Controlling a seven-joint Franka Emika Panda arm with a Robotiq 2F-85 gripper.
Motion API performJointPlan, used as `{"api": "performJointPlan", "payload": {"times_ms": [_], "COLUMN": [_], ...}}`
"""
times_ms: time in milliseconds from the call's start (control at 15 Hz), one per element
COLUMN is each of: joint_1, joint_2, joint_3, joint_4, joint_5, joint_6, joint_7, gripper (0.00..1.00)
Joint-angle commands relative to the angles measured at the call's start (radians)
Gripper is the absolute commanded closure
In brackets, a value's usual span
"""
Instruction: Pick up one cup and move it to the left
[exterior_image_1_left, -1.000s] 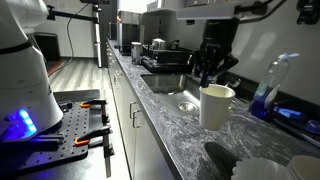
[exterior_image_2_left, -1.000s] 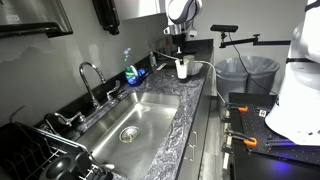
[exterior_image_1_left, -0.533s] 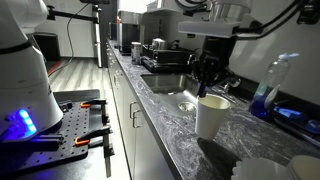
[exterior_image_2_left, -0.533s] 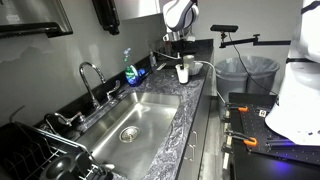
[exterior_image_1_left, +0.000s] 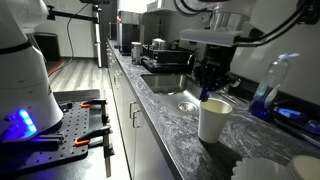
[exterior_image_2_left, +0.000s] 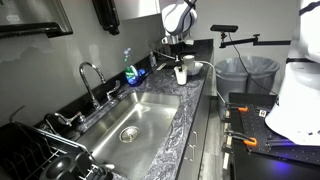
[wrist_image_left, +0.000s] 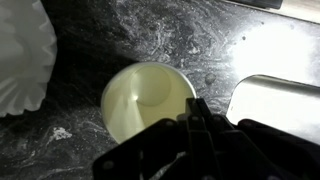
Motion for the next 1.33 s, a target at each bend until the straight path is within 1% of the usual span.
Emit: {"api": "performJointPlan", "payload": {"times_ms": [0,333,400,467,600,867,1067,1133,1200,1267], "joint_1": [-0.009,-0.012,-0.012,-0.012,-0.012,-0.013,-0.009,-0.008,-0.009,-0.01], "joint_2": [0.012,0.025,0.027,0.028,0.029,0.021,-0.015,-0.029,-0.051,-0.071], "joint_3": [0.018,0.028,0.029,0.031,0.034,0.034,0.031,0.031,0.033,0.035], "joint_4": [0.002,0.0,0.001,0.001,0.003,0.006,-0.006,-0.012,-0.017,-0.022], "joint_5": [-0.012,-0.004,-0.007,-0.007,-0.006,-0.005,-0.024,-0.027,-0.02,-0.006], "joint_6": [0.045,0.077,0.08,0.084,0.081,0.07,0.057,0.056,0.042,0.037], "joint_7": [0.015,0.004,0.001,0.001,0.001,0.003,0.01,0.005,-0.006,-0.023], "gripper": [0.99,0.99,0.93,0.71,0.67,0.38,0.16,0.08,0.02,0.0]}}
